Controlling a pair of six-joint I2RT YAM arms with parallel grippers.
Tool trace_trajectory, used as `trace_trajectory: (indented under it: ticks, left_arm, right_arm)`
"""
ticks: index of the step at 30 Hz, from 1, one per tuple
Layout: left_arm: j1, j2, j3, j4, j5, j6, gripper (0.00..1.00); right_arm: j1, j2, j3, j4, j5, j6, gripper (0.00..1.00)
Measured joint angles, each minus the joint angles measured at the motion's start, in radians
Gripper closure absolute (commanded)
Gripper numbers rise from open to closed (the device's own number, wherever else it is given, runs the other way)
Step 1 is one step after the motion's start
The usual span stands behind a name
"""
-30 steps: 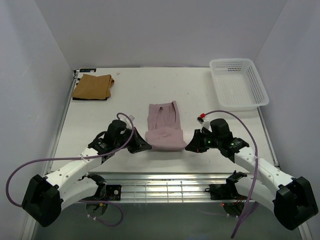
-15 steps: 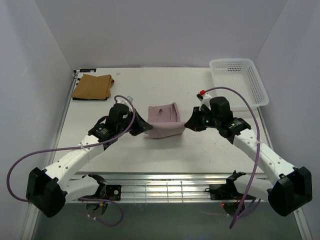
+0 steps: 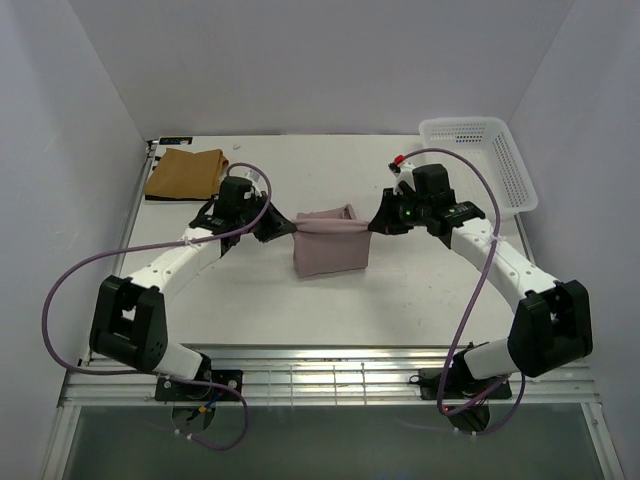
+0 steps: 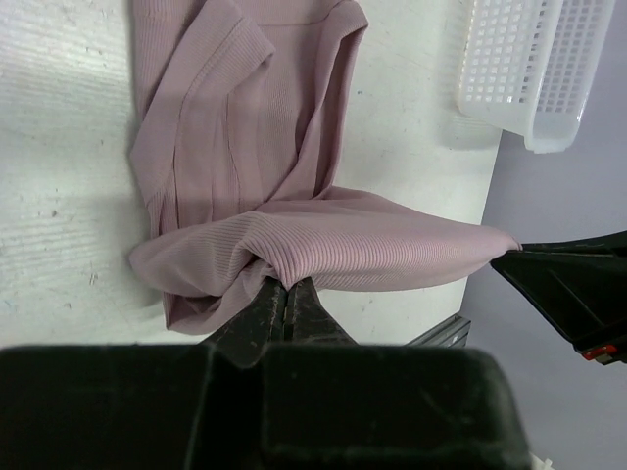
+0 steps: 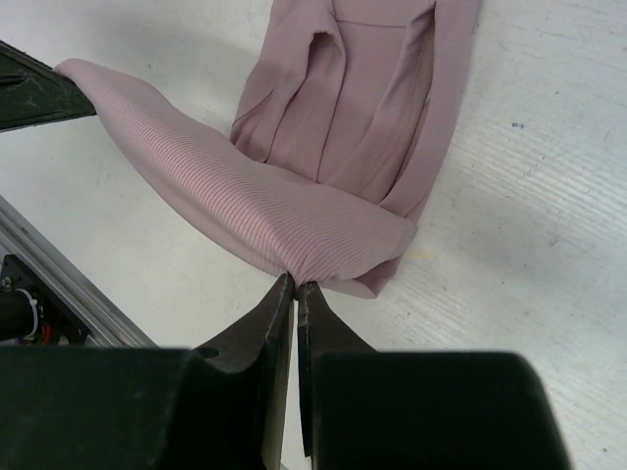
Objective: Fold and stack the tank tops
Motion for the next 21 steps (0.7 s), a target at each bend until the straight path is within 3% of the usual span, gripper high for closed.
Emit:
trace_trajectory:
  ticks: [21]
  left_arm:
    - [0.1,0.458,0.311,0.022,0.087,0.089,1.0]
  right_arm:
    - [-0.084,0.489,0.326,0.021,-0.077,-0.079,0.92]
